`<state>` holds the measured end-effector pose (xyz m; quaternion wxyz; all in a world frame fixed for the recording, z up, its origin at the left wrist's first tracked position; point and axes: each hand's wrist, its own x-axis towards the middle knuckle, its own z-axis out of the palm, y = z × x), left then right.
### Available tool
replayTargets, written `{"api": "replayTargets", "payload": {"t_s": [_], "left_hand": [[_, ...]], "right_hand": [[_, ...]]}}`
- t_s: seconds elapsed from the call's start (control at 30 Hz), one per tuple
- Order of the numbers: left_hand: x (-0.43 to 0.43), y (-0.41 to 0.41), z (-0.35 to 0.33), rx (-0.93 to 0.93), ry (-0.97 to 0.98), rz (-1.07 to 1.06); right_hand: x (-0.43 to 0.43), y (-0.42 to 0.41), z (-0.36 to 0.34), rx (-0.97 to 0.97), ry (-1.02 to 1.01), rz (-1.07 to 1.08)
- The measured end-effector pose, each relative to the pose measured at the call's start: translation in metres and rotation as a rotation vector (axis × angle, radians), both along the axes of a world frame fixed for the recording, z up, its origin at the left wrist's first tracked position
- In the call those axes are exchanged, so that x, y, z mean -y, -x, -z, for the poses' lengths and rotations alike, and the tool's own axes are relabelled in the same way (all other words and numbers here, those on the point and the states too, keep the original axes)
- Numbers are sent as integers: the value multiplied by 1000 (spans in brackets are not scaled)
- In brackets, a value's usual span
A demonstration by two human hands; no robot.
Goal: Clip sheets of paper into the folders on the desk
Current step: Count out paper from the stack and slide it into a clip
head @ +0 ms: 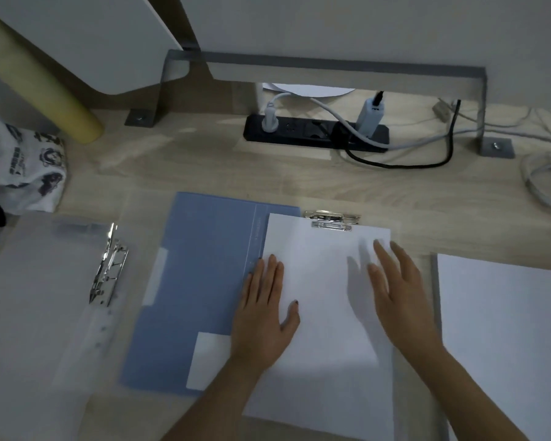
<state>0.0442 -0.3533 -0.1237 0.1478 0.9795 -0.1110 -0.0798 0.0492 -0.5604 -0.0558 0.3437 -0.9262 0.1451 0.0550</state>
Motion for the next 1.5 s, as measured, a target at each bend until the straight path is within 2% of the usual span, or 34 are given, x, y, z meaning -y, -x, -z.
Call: {"api": "replayTargets", "payload": {"t_s": [0.13, 0.2, 0.23, 0.3, 0.37, 0.47, 0.57, 0.77, 0.87, 1.03, 1.27, 1.5], "left_hand": [[17, 6, -11, 9, -76, -67], [41, 14, -26, 17, 8, -103], [58, 20, -37, -23, 123, -114], [94, 32, -60, -200, 418, -132], [130, 45, -76, -453, 610, -147], [174, 52, -82, -833, 749, -288], [198, 52, -81, -1038, 821, -468], [213, 50, -87, -1013, 796, -570], [217, 55, -90, -1056, 787, -549], [217, 64, -89, -1090, 988, -519], [222, 69, -90, -1055, 971, -434], [219, 68, -93, -1048, 1017, -407]], "right_hand": [[62, 72, -6, -80, 149, 115], [84, 95, -6, -114, 200, 175], [91, 103, -6, -115, 207, 187], [101, 112, -5, -117, 206, 198], [108, 116, -4, -124, 179, 206], [115, 118, 0, -137, 181, 171], [120, 115, 2, -105, 184, 138], [123, 114, 2, -104, 110, 147], [124, 114, 2, -120, 17, 176], [131, 115, -4, -167, -134, 228], [144, 116, -15, -200, -341, 198], [148, 118, -17, -205, -429, 213]]}}
